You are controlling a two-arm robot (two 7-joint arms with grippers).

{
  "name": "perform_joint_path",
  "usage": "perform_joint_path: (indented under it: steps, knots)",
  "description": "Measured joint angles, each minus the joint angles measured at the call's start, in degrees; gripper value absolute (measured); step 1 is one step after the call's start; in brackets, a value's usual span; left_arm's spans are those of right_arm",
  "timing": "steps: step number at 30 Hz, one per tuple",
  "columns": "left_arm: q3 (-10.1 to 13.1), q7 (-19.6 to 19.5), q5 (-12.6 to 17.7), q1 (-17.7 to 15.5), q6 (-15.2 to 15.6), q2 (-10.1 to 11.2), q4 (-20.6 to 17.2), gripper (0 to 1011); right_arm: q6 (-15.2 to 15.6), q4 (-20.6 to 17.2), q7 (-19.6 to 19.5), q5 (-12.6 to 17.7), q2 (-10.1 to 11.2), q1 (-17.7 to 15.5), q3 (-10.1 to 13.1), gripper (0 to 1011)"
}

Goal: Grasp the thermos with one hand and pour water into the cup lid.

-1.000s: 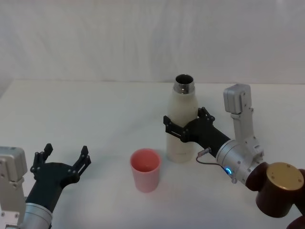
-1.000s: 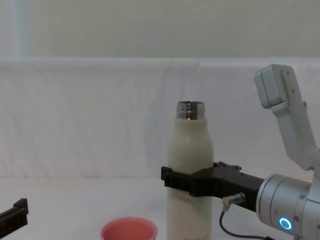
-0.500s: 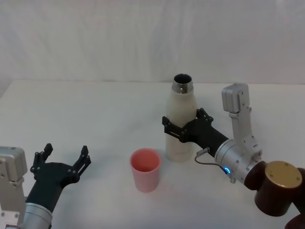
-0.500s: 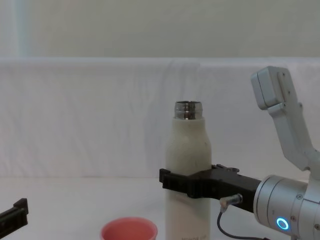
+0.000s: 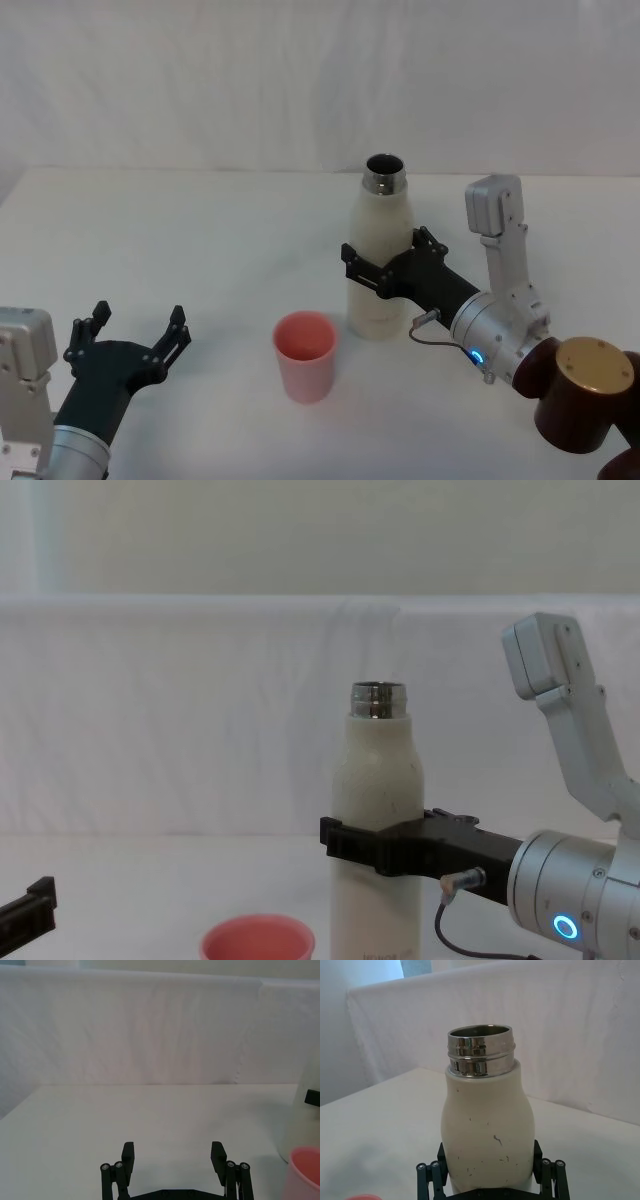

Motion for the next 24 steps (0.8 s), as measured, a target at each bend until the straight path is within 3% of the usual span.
perform_joint_path:
  steps: [16,24]
  knots:
    - [0.0,0.0,0.0,0.0,0.0,0.0,0.0,1001,-0.15,-0.16,-0.09,-0.22,0.12,-0.12,-0.1,962]
    - [0.0,0.0,0.0,0.0,0.0,0.0,0.0,1001,-0.6,-2.08,-1.0,-2.17,1.4,-1.23,-0.25,962]
